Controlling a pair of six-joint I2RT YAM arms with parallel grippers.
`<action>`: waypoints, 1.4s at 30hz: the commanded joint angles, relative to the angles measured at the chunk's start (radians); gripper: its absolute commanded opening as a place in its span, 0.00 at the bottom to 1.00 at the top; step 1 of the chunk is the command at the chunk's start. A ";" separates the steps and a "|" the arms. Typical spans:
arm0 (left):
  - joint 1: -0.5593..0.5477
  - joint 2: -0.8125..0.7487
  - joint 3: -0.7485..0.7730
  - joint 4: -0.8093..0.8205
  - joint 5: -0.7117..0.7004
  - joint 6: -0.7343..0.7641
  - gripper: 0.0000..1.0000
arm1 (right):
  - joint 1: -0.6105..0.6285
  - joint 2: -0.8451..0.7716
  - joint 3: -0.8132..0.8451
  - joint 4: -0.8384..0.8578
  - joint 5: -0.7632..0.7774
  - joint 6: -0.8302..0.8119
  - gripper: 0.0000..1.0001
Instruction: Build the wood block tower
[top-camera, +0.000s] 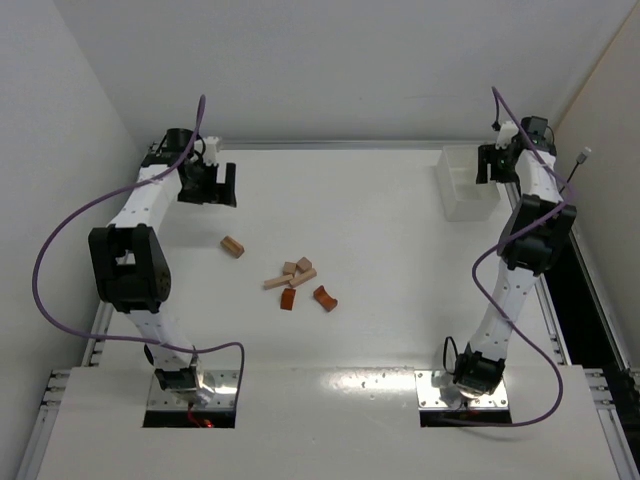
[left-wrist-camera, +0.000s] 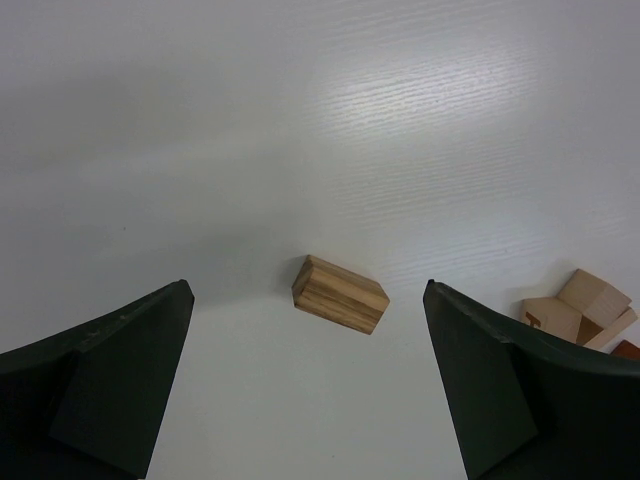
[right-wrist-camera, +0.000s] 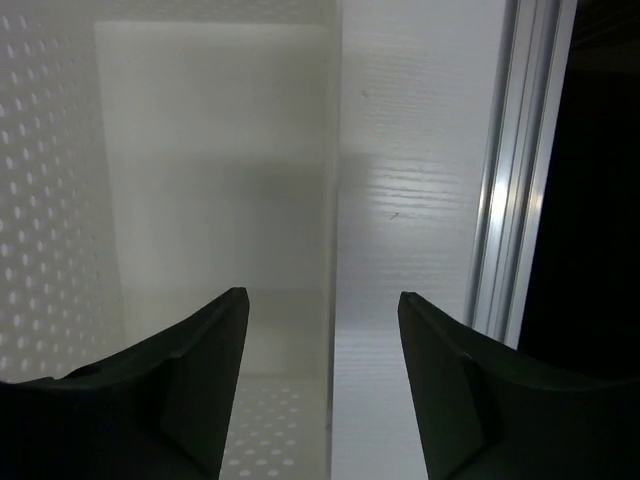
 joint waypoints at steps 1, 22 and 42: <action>-0.018 -0.005 0.057 -0.020 0.040 0.027 1.00 | -0.001 -0.071 0.013 0.026 -0.044 -0.034 0.72; -0.492 -0.399 -0.389 -0.035 -0.067 0.066 0.93 | 0.257 -1.258 -0.940 0.160 -0.431 -0.205 1.00; -0.639 -0.341 -0.594 0.170 -0.294 0.159 0.51 | 0.357 -1.171 -0.880 -0.065 -0.327 -0.170 1.00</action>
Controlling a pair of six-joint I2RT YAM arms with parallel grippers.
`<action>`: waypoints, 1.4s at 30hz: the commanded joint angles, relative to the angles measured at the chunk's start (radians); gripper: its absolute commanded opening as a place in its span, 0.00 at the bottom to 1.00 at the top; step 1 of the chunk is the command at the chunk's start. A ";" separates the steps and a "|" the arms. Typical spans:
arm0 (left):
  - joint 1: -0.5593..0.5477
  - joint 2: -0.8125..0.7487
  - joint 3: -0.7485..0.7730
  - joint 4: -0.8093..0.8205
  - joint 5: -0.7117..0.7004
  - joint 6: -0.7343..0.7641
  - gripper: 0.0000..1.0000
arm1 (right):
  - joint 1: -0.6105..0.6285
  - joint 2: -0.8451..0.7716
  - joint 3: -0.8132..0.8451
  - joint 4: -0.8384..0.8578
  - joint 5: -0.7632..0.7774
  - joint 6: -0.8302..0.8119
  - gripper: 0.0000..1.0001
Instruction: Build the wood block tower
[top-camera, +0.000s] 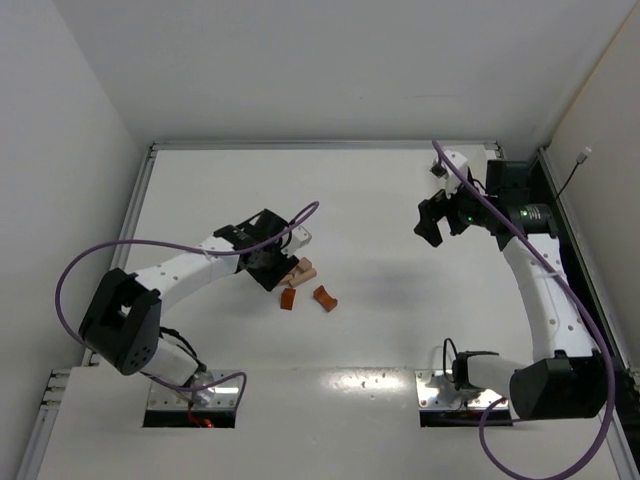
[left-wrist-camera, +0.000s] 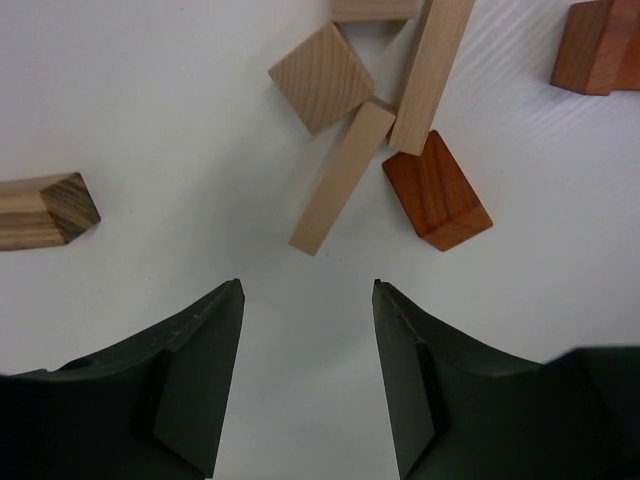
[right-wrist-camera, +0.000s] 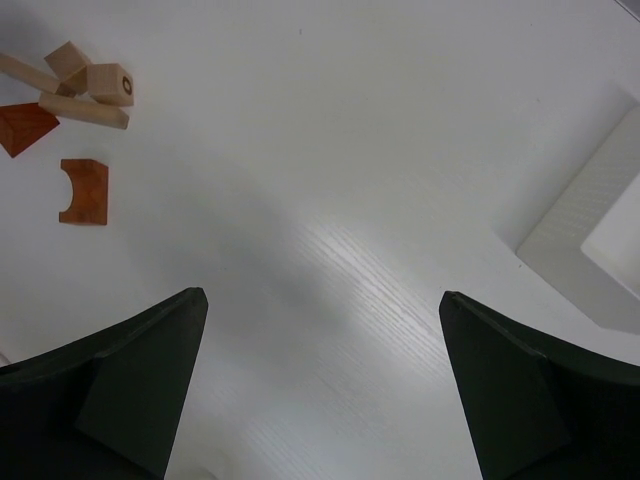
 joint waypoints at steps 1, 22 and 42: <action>-0.018 0.036 0.010 0.092 -0.037 0.045 0.51 | 0.011 -0.023 0.003 0.013 0.009 0.009 1.00; -0.018 0.241 0.038 0.148 0.044 0.158 0.27 | 0.029 0.016 0.039 -0.025 0.051 -0.001 1.00; 0.053 -0.007 0.502 -0.073 0.320 -0.112 0.00 | 0.029 0.095 0.021 0.036 -0.076 0.133 1.00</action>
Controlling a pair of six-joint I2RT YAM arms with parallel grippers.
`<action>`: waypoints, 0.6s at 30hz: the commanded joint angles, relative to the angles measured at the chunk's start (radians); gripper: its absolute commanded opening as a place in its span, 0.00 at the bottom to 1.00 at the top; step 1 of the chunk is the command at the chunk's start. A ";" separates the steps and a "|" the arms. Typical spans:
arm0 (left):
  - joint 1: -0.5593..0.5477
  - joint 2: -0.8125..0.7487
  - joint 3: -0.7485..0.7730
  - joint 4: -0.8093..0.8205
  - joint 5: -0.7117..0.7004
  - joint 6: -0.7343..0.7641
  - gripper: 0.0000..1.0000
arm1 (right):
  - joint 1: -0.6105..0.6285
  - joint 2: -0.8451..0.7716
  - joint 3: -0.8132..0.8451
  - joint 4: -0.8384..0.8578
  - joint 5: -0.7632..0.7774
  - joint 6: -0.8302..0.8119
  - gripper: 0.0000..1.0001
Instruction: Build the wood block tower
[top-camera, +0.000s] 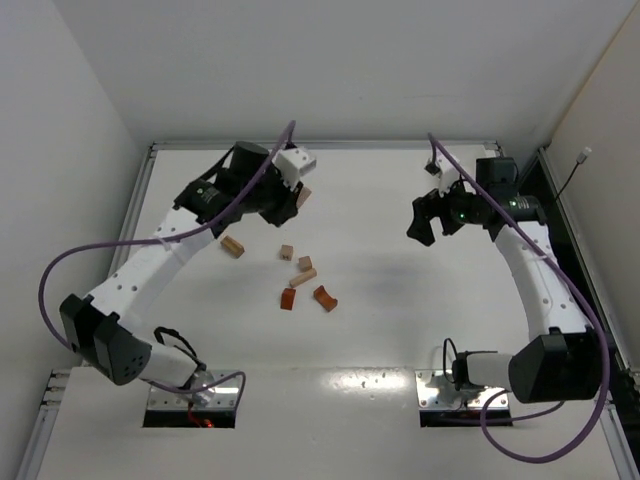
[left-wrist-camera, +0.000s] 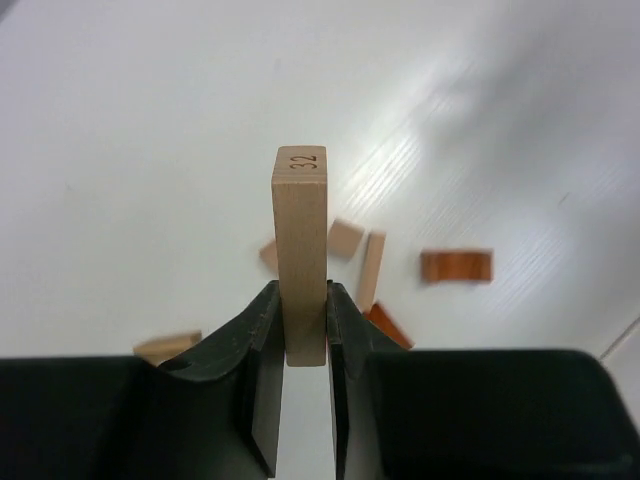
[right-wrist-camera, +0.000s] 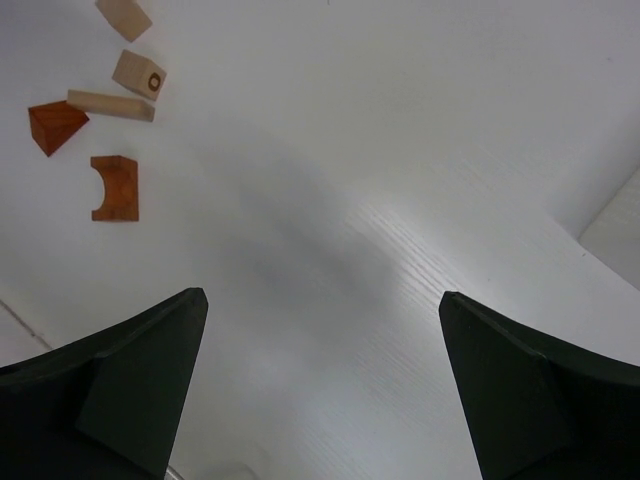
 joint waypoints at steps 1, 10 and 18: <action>0.051 0.129 0.087 -0.005 0.170 -0.150 0.00 | 0.006 0.039 0.020 0.073 -0.065 0.127 0.99; 0.163 0.442 0.127 0.234 0.586 -0.506 0.00 | -0.014 0.088 0.010 0.180 -0.139 0.387 0.95; 0.214 0.637 0.096 0.380 0.698 -0.652 0.00 | -0.014 0.143 0.020 0.189 -0.179 0.424 0.95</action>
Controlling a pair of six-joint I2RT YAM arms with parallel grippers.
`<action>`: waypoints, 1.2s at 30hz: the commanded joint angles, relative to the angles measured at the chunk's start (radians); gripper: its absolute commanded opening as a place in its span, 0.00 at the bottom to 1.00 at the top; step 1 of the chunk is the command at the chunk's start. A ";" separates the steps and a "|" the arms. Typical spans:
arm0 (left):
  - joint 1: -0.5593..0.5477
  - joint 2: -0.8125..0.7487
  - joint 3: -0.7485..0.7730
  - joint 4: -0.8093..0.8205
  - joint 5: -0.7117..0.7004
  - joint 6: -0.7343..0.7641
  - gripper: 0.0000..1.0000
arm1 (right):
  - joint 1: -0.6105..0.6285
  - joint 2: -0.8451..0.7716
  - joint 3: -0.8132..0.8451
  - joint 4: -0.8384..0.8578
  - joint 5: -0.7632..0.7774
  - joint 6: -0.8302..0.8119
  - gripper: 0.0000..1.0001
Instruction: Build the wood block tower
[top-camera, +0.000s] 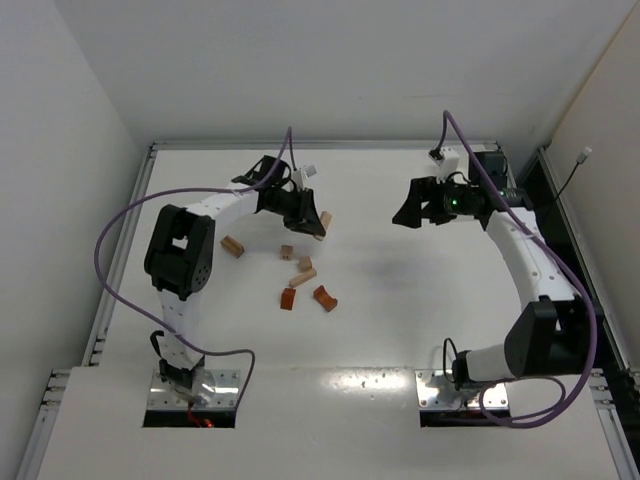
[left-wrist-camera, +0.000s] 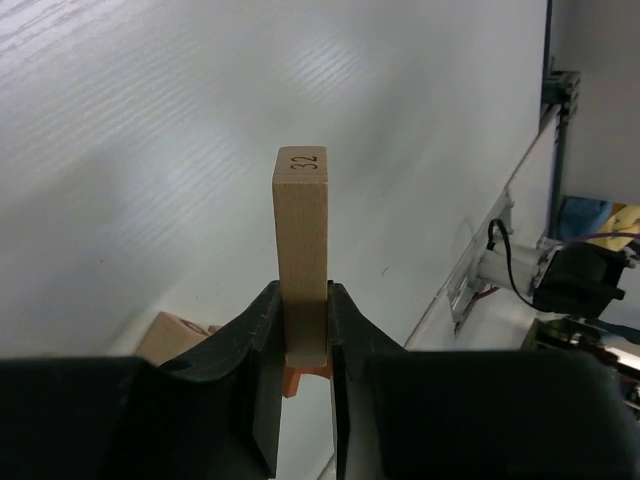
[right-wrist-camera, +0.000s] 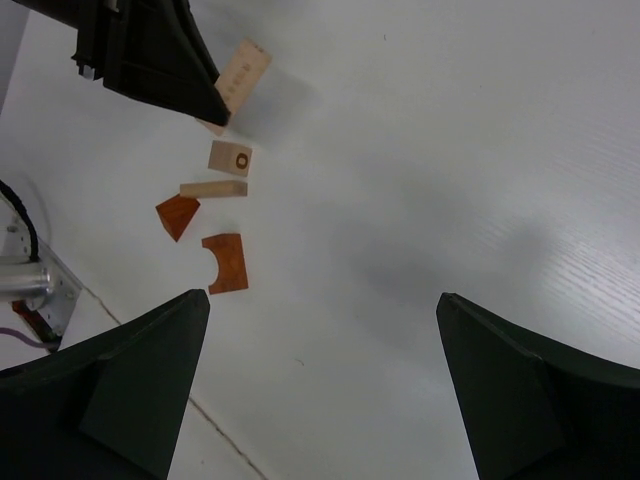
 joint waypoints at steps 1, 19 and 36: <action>0.041 0.043 0.019 0.129 0.106 -0.105 0.00 | -0.004 0.024 0.021 0.040 -0.044 0.040 0.95; 0.070 0.240 0.112 0.128 -0.105 -0.148 0.44 | -0.004 0.135 0.127 0.013 -0.044 0.040 0.95; 0.087 -0.018 0.100 -0.097 -0.531 0.121 0.43 | 0.256 0.097 0.192 -0.056 0.287 -0.258 0.89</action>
